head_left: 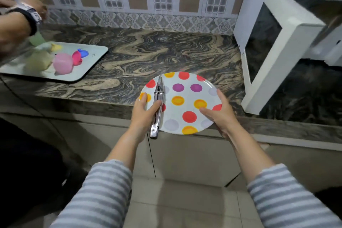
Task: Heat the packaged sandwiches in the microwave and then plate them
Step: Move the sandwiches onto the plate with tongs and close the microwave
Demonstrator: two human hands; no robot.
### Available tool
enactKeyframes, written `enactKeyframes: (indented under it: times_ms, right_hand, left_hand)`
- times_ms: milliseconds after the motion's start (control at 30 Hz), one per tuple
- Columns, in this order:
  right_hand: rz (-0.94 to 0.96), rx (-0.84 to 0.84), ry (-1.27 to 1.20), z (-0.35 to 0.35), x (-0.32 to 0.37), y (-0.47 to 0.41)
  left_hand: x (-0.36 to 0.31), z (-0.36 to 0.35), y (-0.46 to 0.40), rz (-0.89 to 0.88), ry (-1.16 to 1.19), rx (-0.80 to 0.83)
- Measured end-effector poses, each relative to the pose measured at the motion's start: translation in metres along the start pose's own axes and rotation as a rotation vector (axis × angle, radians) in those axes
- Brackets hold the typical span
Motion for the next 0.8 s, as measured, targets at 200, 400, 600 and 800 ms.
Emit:
enactKeyframes:
  times_ms: [200, 400, 600, 800]
  right_hand:
    - [-0.029, 0.054, -0.066, 0.040, -0.021, 0.069]
    - [-0.052, 0.102, -0.059, 0.110, -0.038, 0.128]
    - [-0.072, 0.026, -0.043, 0.207, -0.053, 0.174]
    - [-0.064, -0.122, -0.060, 0.304, -0.043, 0.186]
  left_hand:
    - [0.009, -0.005, 0.084, 0.034, 0.012, 0.010]
    - [0.019, -0.025, 0.174, 0.014, -0.013, -0.049]
    - [0.028, -0.084, 0.250, 0.077, -0.029, 0.040]
    - [0.008, -0.173, 0.286, 0.076, 0.035, 0.150]
Point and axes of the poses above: each hand's wrist, its own y-axis away from the middle knuckle, its own z-axis out of the back of the hand, x = y × z, the point moved 5 cm from there along -y, towards the middle knuckle, and after that the axes turned 8 degrees about -x, right-handed, at the moved point
